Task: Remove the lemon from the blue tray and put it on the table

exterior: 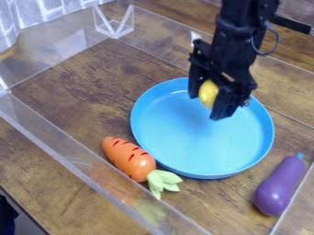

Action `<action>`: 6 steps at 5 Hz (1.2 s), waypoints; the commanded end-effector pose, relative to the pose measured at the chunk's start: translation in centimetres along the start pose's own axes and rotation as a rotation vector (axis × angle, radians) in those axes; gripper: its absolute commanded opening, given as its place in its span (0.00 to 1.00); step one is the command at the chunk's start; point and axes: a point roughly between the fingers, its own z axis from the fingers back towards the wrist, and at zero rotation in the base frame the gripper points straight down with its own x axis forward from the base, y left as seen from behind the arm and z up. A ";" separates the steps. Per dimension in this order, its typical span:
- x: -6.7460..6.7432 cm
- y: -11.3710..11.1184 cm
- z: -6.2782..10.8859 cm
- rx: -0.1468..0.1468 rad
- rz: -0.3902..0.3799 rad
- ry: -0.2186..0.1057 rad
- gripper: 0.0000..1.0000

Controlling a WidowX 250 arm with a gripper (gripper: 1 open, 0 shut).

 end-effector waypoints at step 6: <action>-5.8 12.3 3.7 0.111 0.244 -0.019 0.00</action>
